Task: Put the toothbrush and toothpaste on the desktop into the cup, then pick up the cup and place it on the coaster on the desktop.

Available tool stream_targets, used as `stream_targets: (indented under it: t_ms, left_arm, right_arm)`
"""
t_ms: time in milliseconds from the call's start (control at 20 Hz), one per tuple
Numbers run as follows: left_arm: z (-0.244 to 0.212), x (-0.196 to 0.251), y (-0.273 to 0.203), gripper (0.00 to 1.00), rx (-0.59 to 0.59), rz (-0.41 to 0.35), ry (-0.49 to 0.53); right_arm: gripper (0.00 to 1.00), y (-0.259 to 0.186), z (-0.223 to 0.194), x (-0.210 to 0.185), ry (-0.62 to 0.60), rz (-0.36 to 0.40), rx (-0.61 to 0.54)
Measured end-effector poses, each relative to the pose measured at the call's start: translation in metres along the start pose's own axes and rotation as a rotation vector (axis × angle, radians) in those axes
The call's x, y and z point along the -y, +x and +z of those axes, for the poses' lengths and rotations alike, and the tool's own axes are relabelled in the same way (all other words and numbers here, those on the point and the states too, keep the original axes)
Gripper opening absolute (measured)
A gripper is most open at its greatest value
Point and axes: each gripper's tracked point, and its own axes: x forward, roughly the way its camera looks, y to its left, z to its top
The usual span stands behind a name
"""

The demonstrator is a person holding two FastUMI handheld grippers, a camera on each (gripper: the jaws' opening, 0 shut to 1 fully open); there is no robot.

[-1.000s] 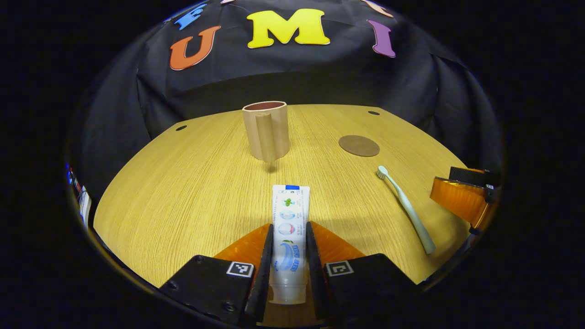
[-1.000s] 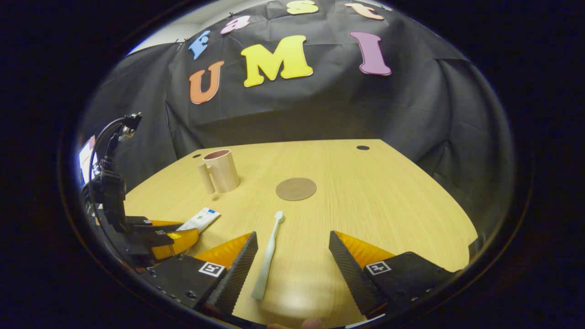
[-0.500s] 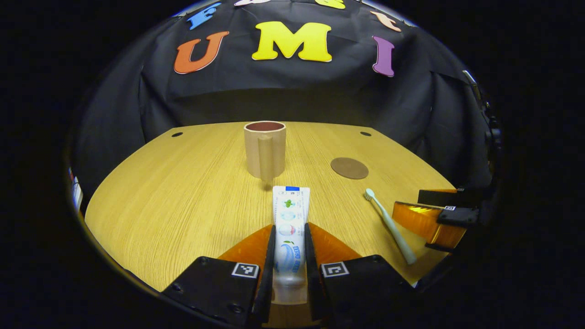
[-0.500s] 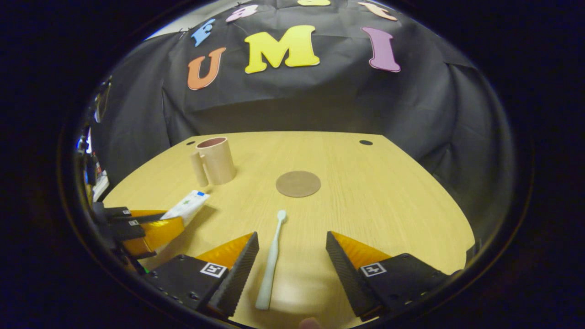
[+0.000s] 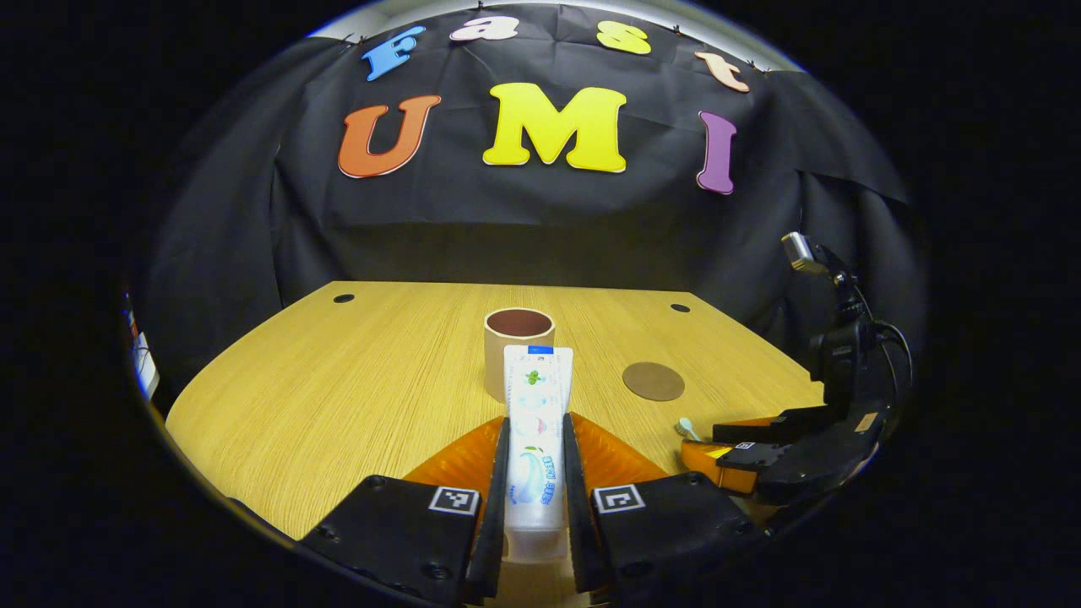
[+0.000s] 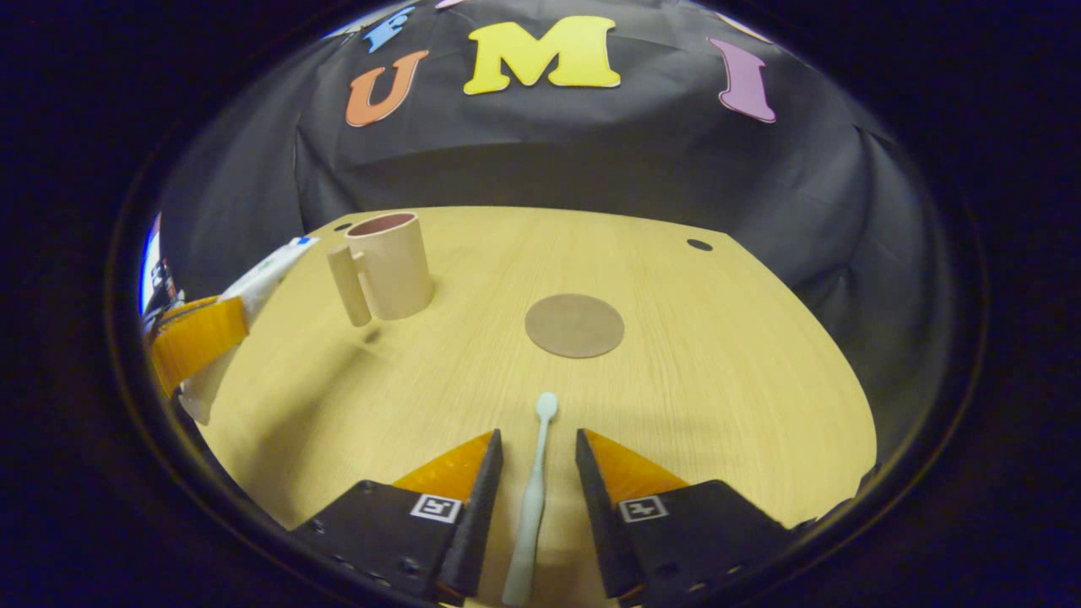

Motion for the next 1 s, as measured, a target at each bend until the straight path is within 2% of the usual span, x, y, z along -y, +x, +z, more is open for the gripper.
stream_targets:
  t_ms: [50,100,150,200,250,300,350,500,850,1000]
  left_arm:
    - [0.005,-0.002,0.0,0.35,0.016,0.002,-0.002]
    - [0.01,-0.005,-0.001,0.35,0.031,0.004,0.0]
    - [0.011,-0.007,-0.002,0.35,0.044,0.009,0.002]
    - [0.012,-0.008,-0.003,0.35,0.057,0.014,0.001]
    - [0.014,-0.011,-0.003,0.35,0.072,0.018,-0.003]
    - [0.018,-0.015,-0.002,0.35,0.086,0.022,-0.01]
    - [0.023,-0.018,-0.001,0.35,0.097,0.027,-0.018]
    - [0.037,-0.025,0.002,0.35,0.128,0.027,-0.033]
    - [0.111,-0.035,0.012,0.35,0.31,0.04,-0.007]
    - [0.149,-0.031,0.029,0.34,0.422,0.011,-0.022]
  right_arm:
    - [0.39,0.001,0.001,-0.001,0.009,0.002,0.0]
    - [0.46,0.003,0.0,-0.003,0.014,0.013,-0.001]
    - [0.37,0.005,-0.002,0.0,0.028,0.011,-0.011]
    - [0.25,-0.001,0.002,-0.002,0.046,0.029,-0.011]
    - [0.05,0.004,-0.001,-0.003,0.038,0.042,-0.01]
    - [0.06,0.002,0.002,-0.005,0.025,0.066,0.001]
    - [0.0,-0.005,0.003,-0.003,0.041,0.066,-0.004]
    - [0.0,0.001,0.001,-0.002,0.072,0.084,-0.005]
    - [0.0,-0.032,0.03,0.002,0.127,0.146,0.098]
    - [0.0,-0.046,0.038,0.002,0.13,0.17,0.132]
